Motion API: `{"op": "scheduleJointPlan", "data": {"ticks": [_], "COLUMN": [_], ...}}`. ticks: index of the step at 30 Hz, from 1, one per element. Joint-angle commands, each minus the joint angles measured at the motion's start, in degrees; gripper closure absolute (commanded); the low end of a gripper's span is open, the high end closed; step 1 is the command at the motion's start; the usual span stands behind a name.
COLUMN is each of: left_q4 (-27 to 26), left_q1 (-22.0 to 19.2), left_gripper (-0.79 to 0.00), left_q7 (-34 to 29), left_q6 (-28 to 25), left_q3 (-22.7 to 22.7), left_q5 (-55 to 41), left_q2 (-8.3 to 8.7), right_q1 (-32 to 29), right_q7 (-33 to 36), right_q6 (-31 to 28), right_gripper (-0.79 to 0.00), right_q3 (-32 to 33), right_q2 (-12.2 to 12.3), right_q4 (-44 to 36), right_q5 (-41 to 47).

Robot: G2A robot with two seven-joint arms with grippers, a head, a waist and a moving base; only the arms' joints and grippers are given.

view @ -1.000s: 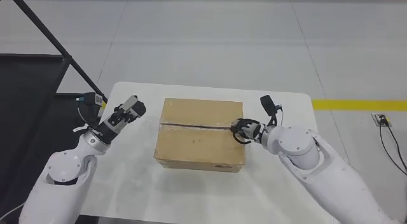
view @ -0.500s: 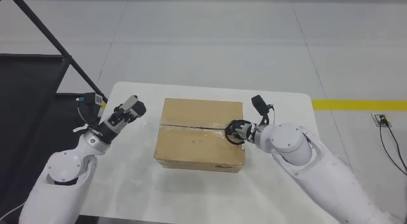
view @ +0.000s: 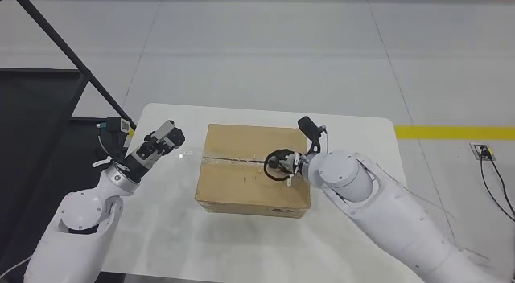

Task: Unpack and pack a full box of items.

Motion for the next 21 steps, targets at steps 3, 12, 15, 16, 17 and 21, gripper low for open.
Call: {"op": "scheduleJointPlan", "data": {"ticks": [3,12,15,16,17,21], "left_q4": [0.00,-0.86,-0.74,-0.94,-1.04,-1.71], "left_q1": [0.00,1.50,2.15,2.55,2.95,5.00], "left_gripper": [-0.785,-0.785,-0.785,-0.785,-0.785,-0.785], "left_q7": [0.00,2.22,5.02,5.43,5.80,8.10], "left_q6": [0.00,0.72,1.93,1.83,1.73,1.29], "left_q3": [0.00,-1.20,-2.11,-2.15,-2.41,-3.65], "left_q5": [0.00,0.93,2.57,2.17,1.90,2.68], "left_q2": [0.00,0.03,0.03,-0.03,-0.06,-0.07], "right_q1": [1.52,4.79,5.90,6.28,6.68,8.14], "right_q7": [-0.65,-1.96,-1.83,-1.92,-2.02,-3.39], "right_q6": [-2.07,-5.86,-6.67,-6.78,-7.00,-8.24], "right_gripper": [0.000,0.000,0.000,0.000,0.000,0.000], "right_q3": [-2.16,-6.57,-7.63,-7.97,-8.30,-9.33], "right_q2": [-1.60,-5.98,-7.47,-7.98,-8.53,-10.97], "right_q4": [1.93,6.93,8.65,9.32,9.96,13.07], "right_q5": [-0.86,-1.26,-0.92,-0.81,-0.66,0.88]}}
